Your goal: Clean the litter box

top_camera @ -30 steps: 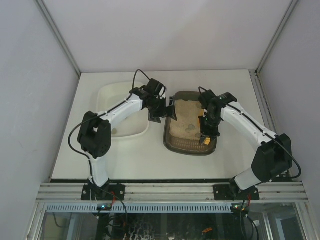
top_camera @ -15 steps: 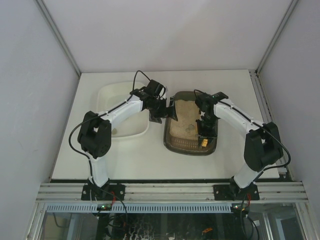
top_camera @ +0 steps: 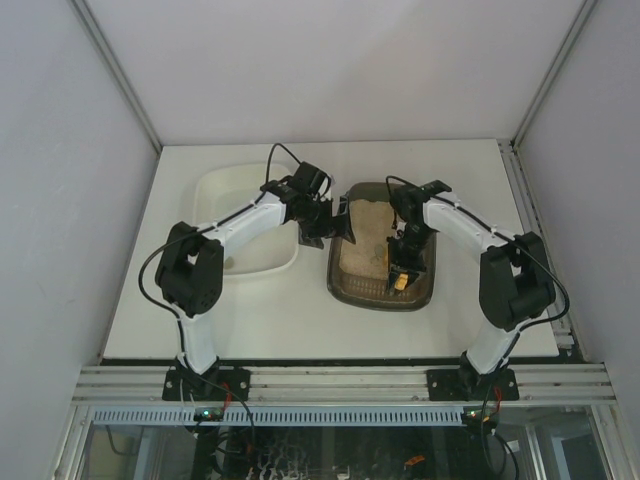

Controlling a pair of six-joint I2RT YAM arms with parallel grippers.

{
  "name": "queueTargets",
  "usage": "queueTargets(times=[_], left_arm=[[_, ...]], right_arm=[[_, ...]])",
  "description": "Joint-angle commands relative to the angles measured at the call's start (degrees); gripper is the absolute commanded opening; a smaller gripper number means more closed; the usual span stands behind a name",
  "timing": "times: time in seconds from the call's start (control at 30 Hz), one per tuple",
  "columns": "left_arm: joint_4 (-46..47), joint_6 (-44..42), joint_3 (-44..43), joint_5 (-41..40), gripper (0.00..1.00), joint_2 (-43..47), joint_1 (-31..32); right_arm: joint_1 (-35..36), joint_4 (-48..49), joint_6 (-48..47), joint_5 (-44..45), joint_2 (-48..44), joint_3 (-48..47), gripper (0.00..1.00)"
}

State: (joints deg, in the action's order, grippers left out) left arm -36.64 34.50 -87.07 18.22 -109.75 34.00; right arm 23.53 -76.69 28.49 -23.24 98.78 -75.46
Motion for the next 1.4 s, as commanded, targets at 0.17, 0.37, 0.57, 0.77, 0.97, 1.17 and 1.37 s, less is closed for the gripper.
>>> queueTargets(times=[0.17, 0.37, 0.57, 0.77, 0.97, 1.17, 1.37], left_arm=[[2.26, 0.89, 1.83, 0.98, 1.0, 2.6, 0.02], [1.82, -0.96, 3.34, -0.02, 1.0, 4.97, 0.06], [0.6, -3.03, 4.71, -1.02, 1.0, 7.7, -0.37], [-1.01, -7.27, 6.55, -3.12, 1.0, 13.64, -2.18], [-4.09, -13.68, 9.28, -3.12, 1.0, 22.93, -7.44], [-8.12, -24.01, 15.89, -10.79, 1.0, 34.19, -10.75], [-5.57, -33.7, 31.61, -24.24, 1.0, 50.91, -12.19]], right_arm=[[-0.72, 4.17, 0.06, -5.58, 4.47, -6.61, 0.0], [-2.89, 10.48, -0.25, -8.39, 4.26, -4.96, 0.0], [-5.32, 19.29, -1.1, -12.68, 2.78, 1.18, 0.0], [-8.36, 32.01, 2.52, -18.76, -1.72, 11.91, 0.0], [-8.59, 38.64, 5.0, -20.81, -9.32, 18.69, 0.0], [-8.85, 41.12, 5.2, -21.49, -16.3, 22.94, 0.0], [-9.02, 62.0, 13.19, -24.49, -25.71, 35.89, 0.0]])
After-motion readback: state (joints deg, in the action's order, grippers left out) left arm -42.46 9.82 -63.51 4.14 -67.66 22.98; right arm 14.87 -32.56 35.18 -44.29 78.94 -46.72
